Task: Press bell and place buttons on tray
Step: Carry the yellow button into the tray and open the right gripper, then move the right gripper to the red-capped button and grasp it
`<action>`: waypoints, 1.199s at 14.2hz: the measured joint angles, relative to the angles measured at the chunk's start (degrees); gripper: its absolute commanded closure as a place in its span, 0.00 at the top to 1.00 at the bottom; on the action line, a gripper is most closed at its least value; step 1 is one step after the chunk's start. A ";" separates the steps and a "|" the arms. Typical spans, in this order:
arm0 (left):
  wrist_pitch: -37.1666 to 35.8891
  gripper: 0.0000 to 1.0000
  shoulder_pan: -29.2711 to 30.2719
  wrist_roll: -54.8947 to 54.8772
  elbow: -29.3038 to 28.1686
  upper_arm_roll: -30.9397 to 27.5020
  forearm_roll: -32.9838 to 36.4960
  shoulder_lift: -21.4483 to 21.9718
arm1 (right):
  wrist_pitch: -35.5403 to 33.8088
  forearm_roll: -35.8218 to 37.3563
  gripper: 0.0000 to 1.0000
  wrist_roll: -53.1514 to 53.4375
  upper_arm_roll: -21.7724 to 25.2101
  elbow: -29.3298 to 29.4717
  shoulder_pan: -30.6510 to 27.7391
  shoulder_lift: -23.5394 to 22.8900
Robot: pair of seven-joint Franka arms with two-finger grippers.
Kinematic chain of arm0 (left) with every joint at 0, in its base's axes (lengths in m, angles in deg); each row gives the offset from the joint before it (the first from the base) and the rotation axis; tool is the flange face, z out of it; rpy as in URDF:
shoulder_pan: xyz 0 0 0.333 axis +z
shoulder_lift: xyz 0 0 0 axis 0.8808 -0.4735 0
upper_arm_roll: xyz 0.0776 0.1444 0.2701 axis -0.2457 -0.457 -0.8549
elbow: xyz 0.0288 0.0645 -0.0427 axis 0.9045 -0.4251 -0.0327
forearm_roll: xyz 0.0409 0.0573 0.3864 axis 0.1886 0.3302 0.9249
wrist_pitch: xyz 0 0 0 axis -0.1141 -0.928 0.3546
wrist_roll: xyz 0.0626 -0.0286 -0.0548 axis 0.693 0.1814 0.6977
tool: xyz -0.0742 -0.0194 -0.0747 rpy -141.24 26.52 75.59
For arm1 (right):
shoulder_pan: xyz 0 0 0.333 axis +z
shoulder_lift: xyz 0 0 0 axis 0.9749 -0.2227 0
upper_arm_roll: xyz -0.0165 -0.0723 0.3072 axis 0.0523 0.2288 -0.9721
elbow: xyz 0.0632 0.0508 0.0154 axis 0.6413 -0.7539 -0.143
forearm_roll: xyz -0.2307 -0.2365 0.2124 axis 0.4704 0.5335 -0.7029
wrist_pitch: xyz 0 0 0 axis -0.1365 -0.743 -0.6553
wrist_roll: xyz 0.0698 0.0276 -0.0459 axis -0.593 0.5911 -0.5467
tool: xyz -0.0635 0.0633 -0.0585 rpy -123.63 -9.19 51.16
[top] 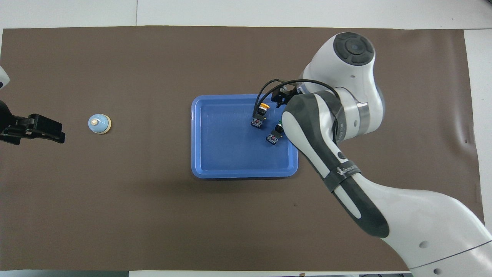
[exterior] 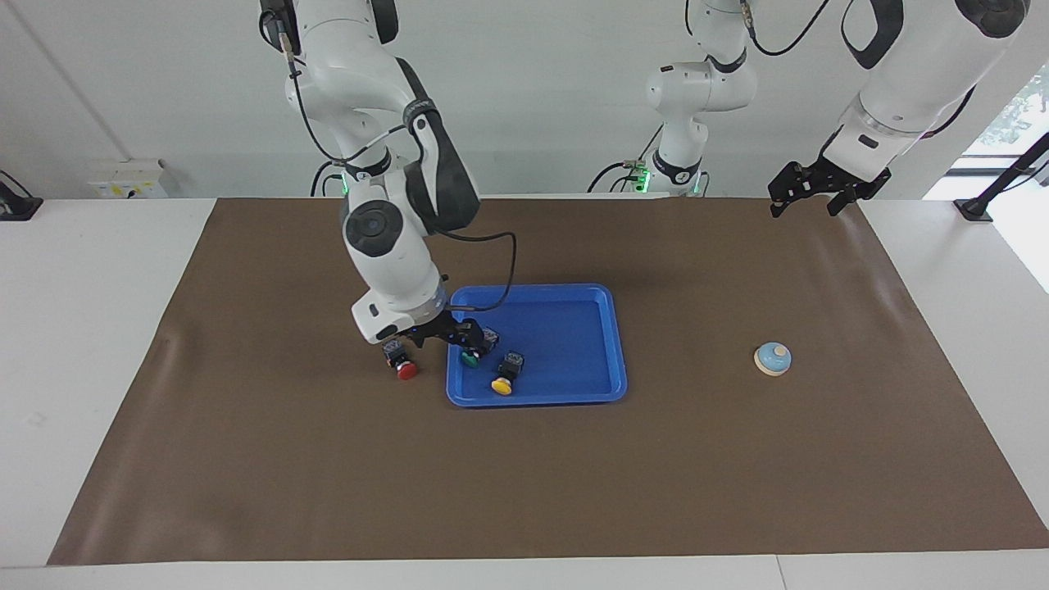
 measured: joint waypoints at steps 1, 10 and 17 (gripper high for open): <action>0.00 1.00 0.00 0.00 0.00 0.00 0.00 0.00 | 0.17 0.32 1.00 -5.79 0.07 -2.09 -0.76 0.72; 0.00 1.00 0.00 0.00 0.00 0.00 0.00 0.00 | 20.51 3.41 1.00 -45.87 0.26 -22.57 -2.43 5.02; 0.00 1.00 0.00 0.00 0.00 0.00 0.00 0.00 | 25.57 3.47 0.33 -48.95 0.15 -26.66 -3.27 6.04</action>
